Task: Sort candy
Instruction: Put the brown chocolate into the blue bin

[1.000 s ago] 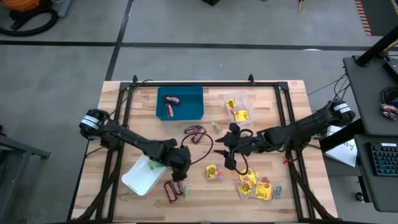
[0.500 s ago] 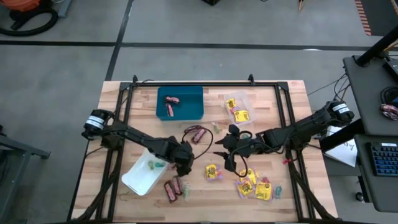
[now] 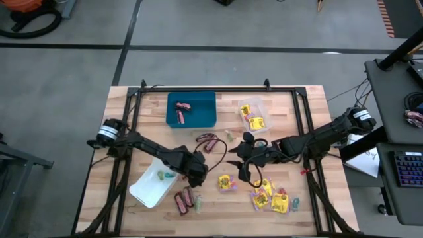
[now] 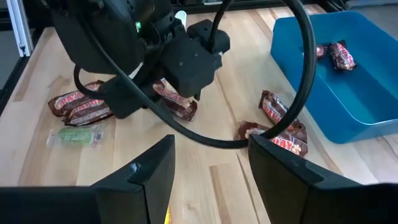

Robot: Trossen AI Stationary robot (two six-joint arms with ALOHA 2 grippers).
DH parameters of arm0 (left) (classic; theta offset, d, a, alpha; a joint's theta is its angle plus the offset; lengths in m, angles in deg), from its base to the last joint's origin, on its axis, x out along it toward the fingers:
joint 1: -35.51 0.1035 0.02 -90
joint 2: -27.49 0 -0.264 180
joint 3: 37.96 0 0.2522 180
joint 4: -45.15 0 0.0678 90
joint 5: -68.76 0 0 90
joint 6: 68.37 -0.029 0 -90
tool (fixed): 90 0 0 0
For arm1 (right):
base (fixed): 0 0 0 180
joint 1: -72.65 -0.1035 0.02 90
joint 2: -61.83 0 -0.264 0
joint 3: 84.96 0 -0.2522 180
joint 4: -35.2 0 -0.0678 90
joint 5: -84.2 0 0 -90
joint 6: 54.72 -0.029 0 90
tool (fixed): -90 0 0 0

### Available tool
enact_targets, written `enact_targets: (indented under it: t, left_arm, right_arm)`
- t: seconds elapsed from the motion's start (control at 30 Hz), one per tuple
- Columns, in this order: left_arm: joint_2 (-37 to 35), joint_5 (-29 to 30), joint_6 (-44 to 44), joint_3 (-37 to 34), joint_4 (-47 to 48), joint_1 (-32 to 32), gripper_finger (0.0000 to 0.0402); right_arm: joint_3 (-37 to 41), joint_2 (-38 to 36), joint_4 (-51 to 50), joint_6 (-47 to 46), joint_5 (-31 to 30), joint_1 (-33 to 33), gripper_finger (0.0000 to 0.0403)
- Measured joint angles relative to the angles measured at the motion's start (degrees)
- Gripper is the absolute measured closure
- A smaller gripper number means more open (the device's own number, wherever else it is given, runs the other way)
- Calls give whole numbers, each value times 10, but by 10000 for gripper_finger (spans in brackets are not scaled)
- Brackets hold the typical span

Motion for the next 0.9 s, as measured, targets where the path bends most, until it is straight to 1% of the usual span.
enact_targets:
  t: [0.1,0.23,0.5,0.6,0.7,0.83,0.9]
  left_arm:
    - [7,1,-7,3,-1,0,158]
    - [8,5,-15,4,-4,-1,182]
    - [9,4,-34,4,-13,-1,280]
    - [8,5,-42,4,-16,-1,310]
    - [4,7,-64,3,-20,-1,320]
    - [-10,15,-101,0,-21,1,316]
    - [-30,15,-122,0,-21,2,316]
  right_arm:
    - [0,0,0,0,0,0,209]
    - [0,0,0,0,0,0,209]
    - [0,0,0,0,0,0,209]
    - [0,0,0,0,0,0,209]
    - [0,0,0,0,0,0,209]
    - [0,0,0,0,0,0,209]
    - [0,0,0,0,0,0,209]
